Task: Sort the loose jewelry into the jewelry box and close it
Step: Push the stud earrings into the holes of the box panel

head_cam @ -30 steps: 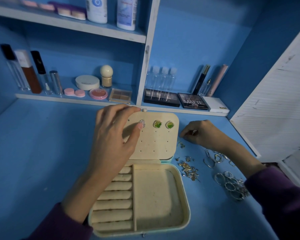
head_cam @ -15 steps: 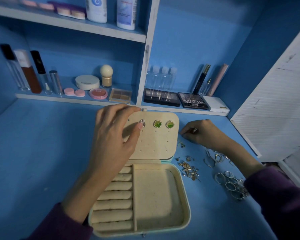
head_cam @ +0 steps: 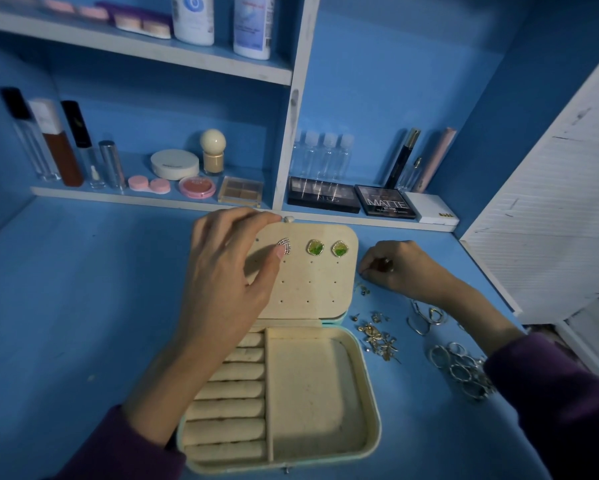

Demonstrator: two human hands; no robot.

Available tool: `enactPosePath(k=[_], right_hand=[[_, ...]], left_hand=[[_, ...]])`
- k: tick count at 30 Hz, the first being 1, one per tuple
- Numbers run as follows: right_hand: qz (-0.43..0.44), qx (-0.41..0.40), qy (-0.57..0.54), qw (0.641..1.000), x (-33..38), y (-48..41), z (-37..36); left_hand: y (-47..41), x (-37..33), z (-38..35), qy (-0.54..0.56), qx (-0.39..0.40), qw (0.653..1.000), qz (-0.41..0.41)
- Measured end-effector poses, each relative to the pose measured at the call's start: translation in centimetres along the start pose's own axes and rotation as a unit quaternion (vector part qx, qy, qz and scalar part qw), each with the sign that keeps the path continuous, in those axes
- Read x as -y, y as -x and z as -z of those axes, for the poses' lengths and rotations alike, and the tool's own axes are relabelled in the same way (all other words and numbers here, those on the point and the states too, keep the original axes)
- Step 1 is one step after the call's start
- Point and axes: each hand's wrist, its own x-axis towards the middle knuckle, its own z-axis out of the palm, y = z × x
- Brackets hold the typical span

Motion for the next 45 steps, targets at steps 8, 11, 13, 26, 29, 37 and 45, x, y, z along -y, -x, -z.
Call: enactPosePath(k=[8, 11, 13, 26, 29, 37, 45], right_hand=[[0.025, -0.016, 0.014, 0.999, 0.0, 0.4, -0.1], [0.033, -0.018, 0.018, 0.999, -0.4, 0.5, 0.0], [0.028, -0.019, 0.012, 0.999, -0.5, 0.6, 0.0], [0.008, -0.017, 0.018, 1.000, 0.2, 0.4, -0.1], [0.005, -0.014, 0.017, 1.000, 0.1, 0.4, -0.1], [-0.043, -0.025, -0.039, 0.998, 0.6, 0.5, 0.1], [-0.134, -0.039, -0.322, 0.936, 4.6, 0.2, 1.9]], left_hand=[[0.0, 0.0, 0.1, 0.001, -0.001, 1.000, 0.000], [0.0, 0.0, 0.0, 0.000, 0.002, 1.000, 0.000], [0.0, 0.0, 0.0, -0.003, 0.001, 1.000, -0.002], [0.0, -0.1, 0.1, 0.006, 0.007, 1.000, 0.005], [0.0, -0.1, 0.1, 0.008, 0.008, 1.000, 0.005], [0.0, -0.1, 0.1, 0.010, 0.004, 1.000, 0.002], [-0.2, -0.5, 1.0, 0.022, -0.003, 1.000, 0.000]])
